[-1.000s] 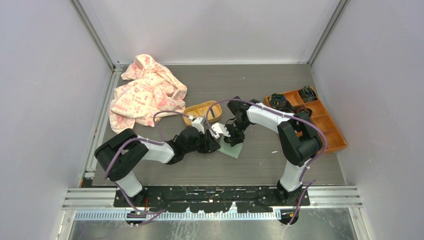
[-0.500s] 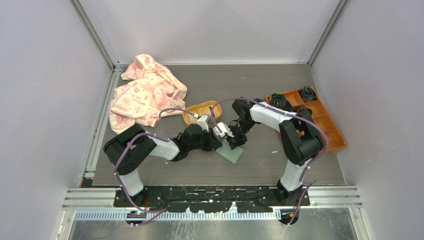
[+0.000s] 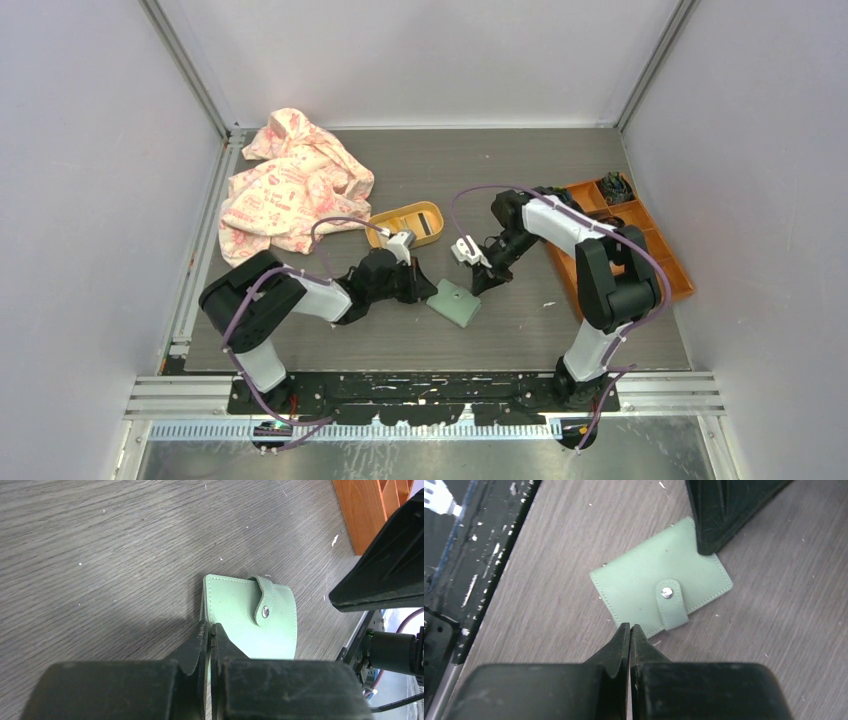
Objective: Put the credit cards into the card holder
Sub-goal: Open the card holder at the center of the board.
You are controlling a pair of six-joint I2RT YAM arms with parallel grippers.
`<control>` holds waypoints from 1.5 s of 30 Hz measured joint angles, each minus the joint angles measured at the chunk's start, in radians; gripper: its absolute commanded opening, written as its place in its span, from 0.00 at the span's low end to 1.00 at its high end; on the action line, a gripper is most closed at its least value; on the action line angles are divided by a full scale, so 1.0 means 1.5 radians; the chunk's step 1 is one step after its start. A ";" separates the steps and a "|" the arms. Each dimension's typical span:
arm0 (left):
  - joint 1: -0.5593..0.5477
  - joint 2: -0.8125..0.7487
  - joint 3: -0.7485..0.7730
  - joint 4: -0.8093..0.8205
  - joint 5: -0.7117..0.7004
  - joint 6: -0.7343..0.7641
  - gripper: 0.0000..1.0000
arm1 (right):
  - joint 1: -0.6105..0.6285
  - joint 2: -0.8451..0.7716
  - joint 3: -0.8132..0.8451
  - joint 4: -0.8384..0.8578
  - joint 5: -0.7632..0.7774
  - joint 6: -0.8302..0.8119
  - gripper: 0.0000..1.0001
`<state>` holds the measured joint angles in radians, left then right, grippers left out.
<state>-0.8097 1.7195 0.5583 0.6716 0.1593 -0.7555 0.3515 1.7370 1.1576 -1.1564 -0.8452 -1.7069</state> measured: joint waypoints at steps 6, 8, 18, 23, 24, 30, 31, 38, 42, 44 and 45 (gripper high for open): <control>0.003 0.000 0.008 -0.015 0.034 0.025 0.00 | 0.022 -0.008 -0.012 0.008 -0.001 -0.012 0.61; 0.004 0.000 0.008 -0.017 0.045 0.030 0.00 | 0.047 -0.035 -0.054 0.079 0.025 0.022 0.65; 0.004 0.010 0.017 -0.018 0.089 0.038 0.00 | 0.151 -0.066 -0.112 0.270 0.145 0.132 0.54; 0.005 0.013 0.019 -0.017 0.094 0.038 0.00 | 0.169 -0.042 -0.095 0.246 0.173 0.121 0.47; 0.005 0.013 0.019 -0.017 0.094 0.038 0.00 | 0.171 -0.038 -0.091 0.235 0.175 0.109 0.47; 0.005 0.013 0.019 -0.017 0.094 0.038 0.00 | 0.176 -0.027 -0.080 0.200 0.177 0.054 0.32; 0.005 0.013 0.019 -0.017 0.095 0.038 0.00 | 0.177 -0.024 -0.078 0.194 0.179 0.053 0.29; 0.005 0.014 0.019 -0.015 0.096 0.038 0.00 | 0.186 -0.019 -0.067 0.175 0.198 0.052 0.01; 0.008 0.016 0.018 -0.012 0.096 0.037 0.00 | 0.186 -0.020 -0.067 0.174 0.197 0.045 0.01; 0.013 0.018 0.015 -0.004 0.099 0.035 0.00 | 0.182 -0.024 -0.070 0.174 0.193 0.040 0.01; 0.016 0.019 0.013 0.001 0.101 0.033 0.02 | 0.175 -0.027 -0.073 0.174 0.186 0.039 0.01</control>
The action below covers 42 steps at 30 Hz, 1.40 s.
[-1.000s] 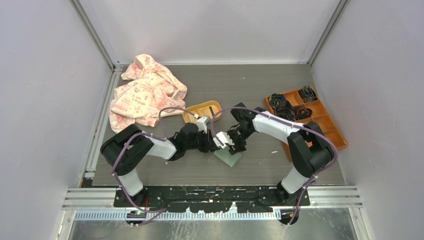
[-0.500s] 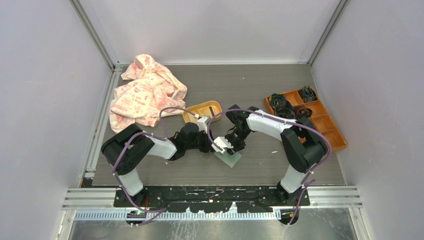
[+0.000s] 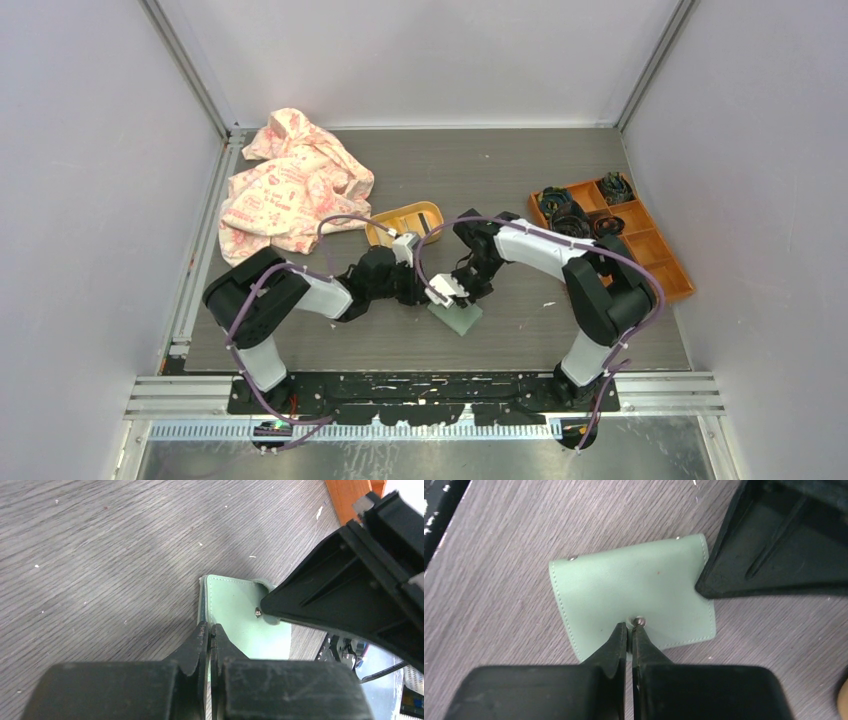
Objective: Put the credit cards into the card holder
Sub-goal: Open the card holder at the center of the board.
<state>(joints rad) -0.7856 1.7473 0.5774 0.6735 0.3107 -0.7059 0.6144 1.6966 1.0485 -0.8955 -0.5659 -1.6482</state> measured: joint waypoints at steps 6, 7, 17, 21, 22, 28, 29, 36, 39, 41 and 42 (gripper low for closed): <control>0.011 -0.006 -0.007 0.001 0.008 0.003 0.32 | -0.099 -0.005 0.000 -0.036 -0.087 -0.005 0.01; 0.012 -0.012 -0.007 -0.004 0.005 0.005 0.35 | -0.118 -0.008 0.000 -0.045 -0.105 -0.007 0.01; 0.015 -0.196 -0.041 -0.052 -0.086 0.009 0.62 | -0.167 -0.028 0.004 -0.104 -0.194 0.005 0.01; 0.015 -0.282 -0.100 -0.047 -0.118 -0.016 0.74 | -0.167 -0.033 0.005 -0.096 -0.210 0.049 0.01; 0.015 -0.304 -0.119 -0.046 -0.126 -0.030 0.74 | -0.167 -0.038 0.005 -0.091 -0.213 0.062 0.01; 0.008 -0.394 -0.192 -0.042 -0.150 -0.114 0.69 | -0.167 -0.085 0.005 -0.019 -0.220 0.193 0.01; 0.002 -0.403 -0.199 -0.040 -0.154 -0.123 0.68 | -0.167 -0.087 0.005 -0.011 -0.220 0.208 0.01; -0.083 -0.434 -0.239 -0.033 -0.188 -0.138 0.66 | -0.167 -0.088 0.005 0.024 -0.217 0.286 0.01; -0.105 -0.447 -0.252 -0.032 -0.210 -0.138 0.70 | -0.165 -0.088 0.004 0.033 -0.213 0.301 0.01; -0.109 -0.451 -0.263 -0.011 -0.218 -0.141 0.73 | -0.164 -0.088 0.003 0.037 -0.210 0.308 0.01; -0.110 -0.452 -0.273 0.010 -0.222 -0.148 0.76 | -0.163 -0.088 0.002 0.039 -0.209 0.312 0.01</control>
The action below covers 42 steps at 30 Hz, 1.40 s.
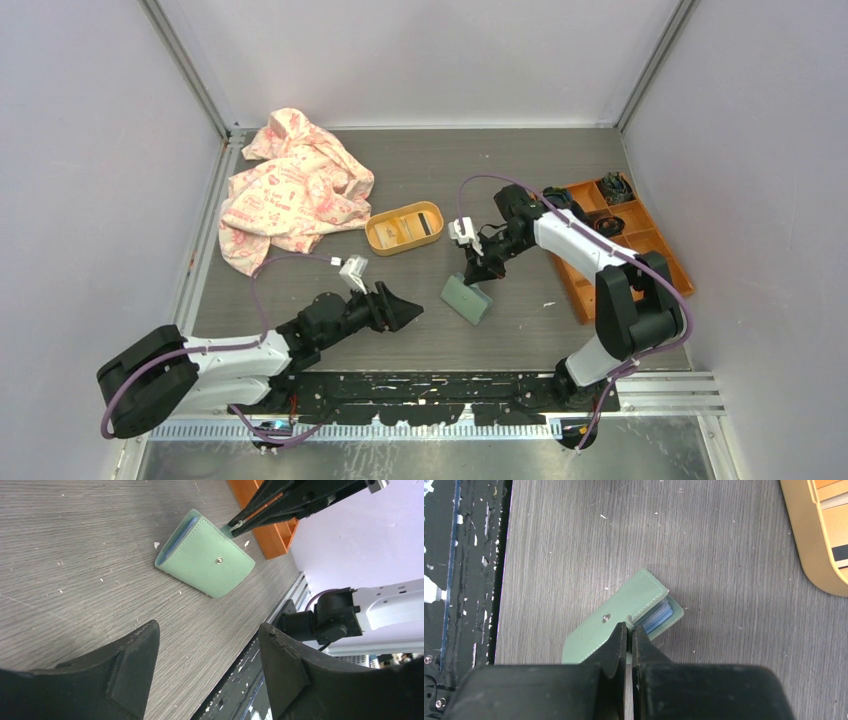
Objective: Put the credit cards into the card holder
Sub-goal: Open the card holder at the center of the board.
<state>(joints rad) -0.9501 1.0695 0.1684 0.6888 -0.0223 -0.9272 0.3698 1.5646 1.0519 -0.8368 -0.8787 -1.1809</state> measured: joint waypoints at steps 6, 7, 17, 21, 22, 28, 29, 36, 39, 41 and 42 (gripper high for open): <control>-0.001 0.002 -0.045 0.075 -0.030 -0.061 0.82 | 0.006 0.000 -0.006 0.010 0.009 0.007 0.01; -0.001 0.005 -0.044 0.079 -0.032 -0.069 0.81 | 0.007 0.000 -0.006 0.011 0.010 0.007 0.01; -0.001 0.072 -0.026 0.114 -0.010 -0.131 0.74 | 0.014 0.000 -0.007 0.014 0.015 0.007 0.01; -0.010 0.089 -0.026 0.117 -0.010 -0.146 0.73 | 0.014 0.000 -0.007 0.014 0.016 0.007 0.01; -0.013 0.094 -0.024 0.117 -0.010 -0.146 0.73 | 0.014 0.000 -0.007 0.014 0.016 0.007 0.01; -0.030 0.127 -0.003 0.117 -0.011 -0.148 0.72 | 0.015 0.000 -0.008 0.015 0.020 0.007 0.01; -0.032 0.130 0.000 0.117 -0.011 -0.148 0.72 | 0.015 0.000 -0.008 0.014 0.020 0.007 0.01; -0.051 0.145 0.009 0.116 -0.019 -0.147 0.69 | 0.018 0.000 -0.008 0.015 0.026 0.006 0.01; -0.065 0.145 0.013 0.111 -0.032 -0.146 0.69 | 0.018 0.000 -0.008 0.015 0.029 0.006 0.01; -0.080 0.145 0.022 0.106 -0.049 -0.145 0.69 | 0.018 0.000 -0.008 0.016 0.032 0.006 0.01; -0.087 0.145 0.025 0.104 -0.058 -0.145 0.70 | 0.018 0.000 -0.008 0.016 0.032 0.006 0.01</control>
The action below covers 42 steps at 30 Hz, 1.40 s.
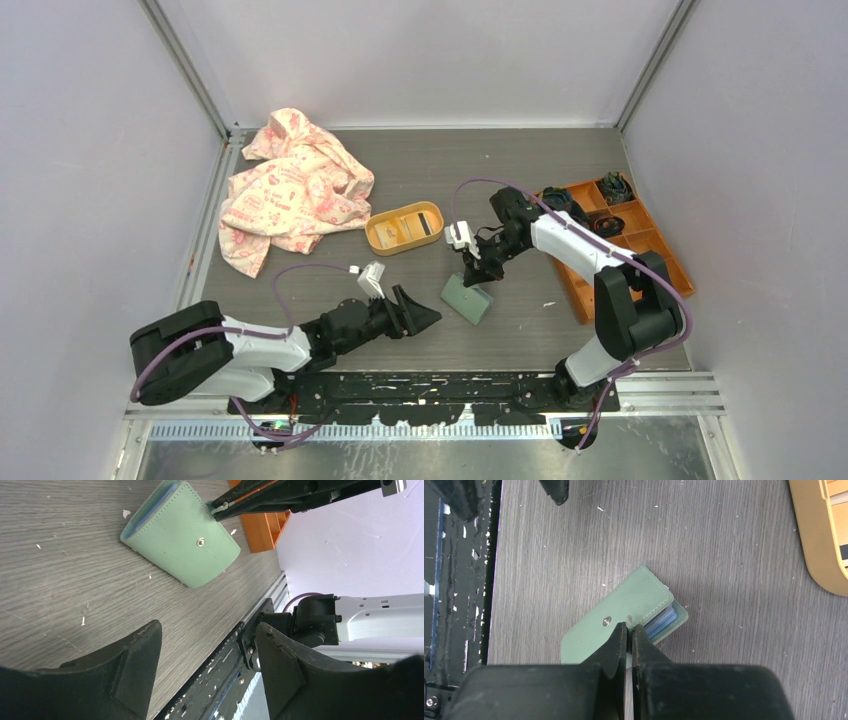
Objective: Put the credit cards into the card holder
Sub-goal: Open the card holder at the center of the board.
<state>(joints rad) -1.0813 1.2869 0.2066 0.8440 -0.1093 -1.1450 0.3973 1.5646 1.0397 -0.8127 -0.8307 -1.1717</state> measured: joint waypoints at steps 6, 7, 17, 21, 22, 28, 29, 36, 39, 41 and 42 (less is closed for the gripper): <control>-0.073 0.002 0.039 -0.057 -0.106 -0.016 0.72 | 0.000 0.000 0.000 0.002 0.003 0.000 0.01; -0.083 0.005 0.045 -0.064 -0.125 -0.023 0.72 | 0.000 0.000 0.000 0.002 0.004 0.000 0.01; -0.134 0.133 0.108 -0.056 -0.217 -0.090 0.77 | 0.001 -0.001 0.000 0.005 -0.012 0.010 0.01; -0.134 0.184 0.110 -0.010 -0.235 -0.089 0.81 | 0.005 -0.008 -0.002 0.011 -0.029 0.021 0.01; -0.134 0.192 0.110 0.000 -0.241 -0.087 0.82 | 0.006 -0.011 -0.002 0.012 -0.034 0.024 0.01; -0.134 0.215 0.130 0.022 -0.266 -0.070 0.84 | 0.013 -0.016 -0.002 0.019 -0.049 0.038 0.01; -0.134 0.215 0.139 0.020 -0.270 -0.069 0.85 | 0.013 -0.016 -0.002 0.019 -0.049 0.039 0.01; -0.134 0.214 0.191 -0.052 -0.296 -0.098 0.82 | 0.014 -0.017 -0.002 0.021 -0.053 0.043 0.01; -0.134 0.213 0.213 -0.123 -0.308 -0.123 0.77 | 0.014 -0.017 -0.002 0.021 -0.053 0.046 0.01; -0.134 0.211 0.232 -0.178 -0.316 -0.140 0.71 | 0.014 -0.017 -0.002 0.021 -0.053 0.048 0.01; -0.134 0.209 0.241 -0.204 -0.318 -0.146 0.67 | 0.014 -0.017 -0.002 0.021 -0.054 0.048 0.01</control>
<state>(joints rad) -1.2816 1.5997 0.5682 0.5377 -0.5865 -1.3640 0.4179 1.5398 1.0374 -0.7811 -0.9112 -1.1000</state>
